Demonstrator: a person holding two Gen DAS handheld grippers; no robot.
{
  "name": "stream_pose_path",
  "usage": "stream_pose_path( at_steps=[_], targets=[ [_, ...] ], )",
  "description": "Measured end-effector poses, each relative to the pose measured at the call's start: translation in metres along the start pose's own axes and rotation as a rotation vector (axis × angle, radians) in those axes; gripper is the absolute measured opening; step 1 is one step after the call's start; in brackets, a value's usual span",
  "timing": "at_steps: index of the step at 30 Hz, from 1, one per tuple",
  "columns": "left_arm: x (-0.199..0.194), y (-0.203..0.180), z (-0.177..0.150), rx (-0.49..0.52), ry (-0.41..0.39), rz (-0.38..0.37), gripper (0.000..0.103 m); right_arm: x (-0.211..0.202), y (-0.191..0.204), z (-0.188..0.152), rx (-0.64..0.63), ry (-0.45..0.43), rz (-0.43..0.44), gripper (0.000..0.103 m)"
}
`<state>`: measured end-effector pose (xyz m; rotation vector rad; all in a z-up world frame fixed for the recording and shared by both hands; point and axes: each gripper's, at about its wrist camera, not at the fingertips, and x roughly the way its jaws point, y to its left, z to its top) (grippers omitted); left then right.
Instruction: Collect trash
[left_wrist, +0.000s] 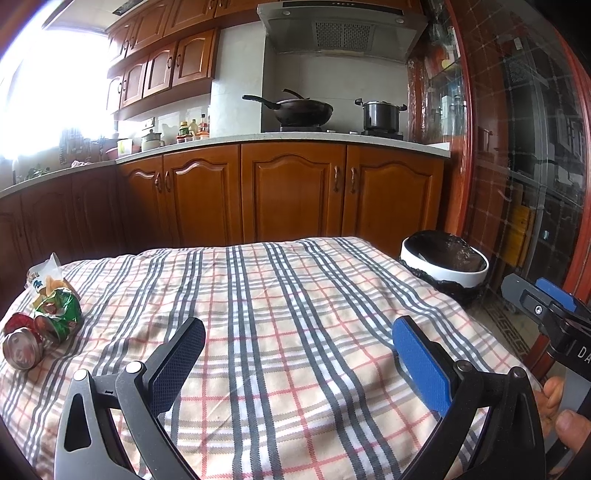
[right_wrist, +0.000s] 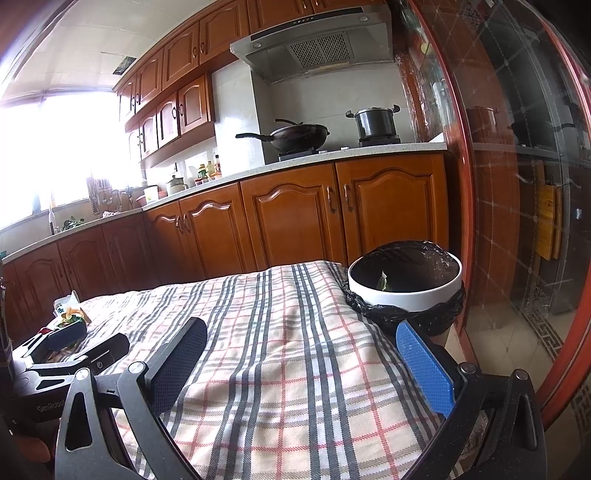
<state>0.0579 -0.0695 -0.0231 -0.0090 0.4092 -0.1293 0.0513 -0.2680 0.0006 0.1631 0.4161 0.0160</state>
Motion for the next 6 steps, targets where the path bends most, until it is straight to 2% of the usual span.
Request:
stream_pose_path(
  at_steps=[6],
  targets=[
    [0.0002, -0.0006, 0.0033, 0.000, 0.010, -0.012, 0.102, 0.0022, -0.0008, 0.0037, -0.001, 0.009, -0.003, 0.103]
  ],
)
